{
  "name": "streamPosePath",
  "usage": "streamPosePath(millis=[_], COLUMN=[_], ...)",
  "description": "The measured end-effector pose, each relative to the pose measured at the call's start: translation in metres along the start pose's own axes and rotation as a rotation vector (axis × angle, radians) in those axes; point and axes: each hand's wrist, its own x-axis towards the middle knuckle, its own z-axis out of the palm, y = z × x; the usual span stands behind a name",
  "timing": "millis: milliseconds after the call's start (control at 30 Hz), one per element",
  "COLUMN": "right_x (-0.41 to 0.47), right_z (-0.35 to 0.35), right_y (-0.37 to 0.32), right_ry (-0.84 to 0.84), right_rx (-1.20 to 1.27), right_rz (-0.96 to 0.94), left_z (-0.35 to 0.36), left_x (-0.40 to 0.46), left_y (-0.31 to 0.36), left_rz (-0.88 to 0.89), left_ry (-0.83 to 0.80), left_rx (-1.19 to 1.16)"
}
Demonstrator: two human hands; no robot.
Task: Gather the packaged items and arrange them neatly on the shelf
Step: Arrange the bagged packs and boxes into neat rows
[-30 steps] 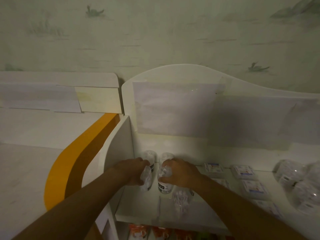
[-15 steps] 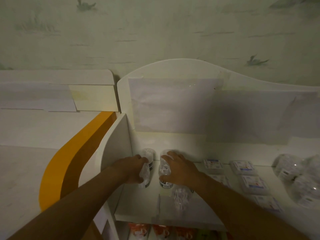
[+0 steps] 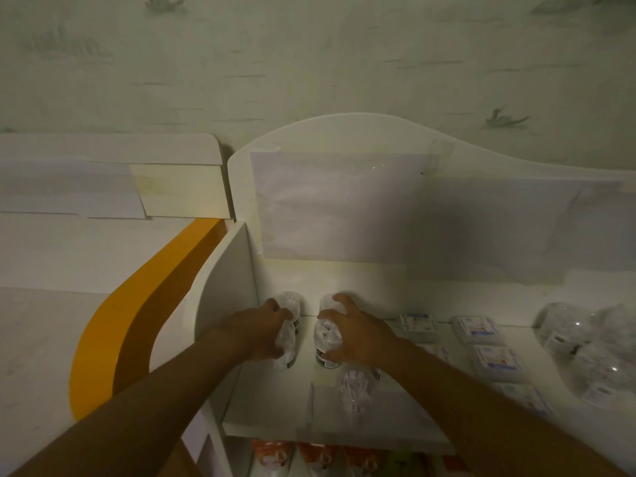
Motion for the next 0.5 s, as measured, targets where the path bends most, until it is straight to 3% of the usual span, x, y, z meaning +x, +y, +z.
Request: streamPosePath(millis=[333,500], right_x=[-0.007,-0.015], right_z=[-0.006,-0.027], right_y=[0.001,0.014], right_ry=[-0.001,0.076], right_rx=[0.016,0.050], right_rz=[0.004,0.045], left_z=[-0.006,-0.021], left_x=[0.000,-0.005], left_y=[-0.001,0.019], left_rz=[-0.017,0.170], left_ry=[0.001,0.249], left_rx=[0.130,0.112])
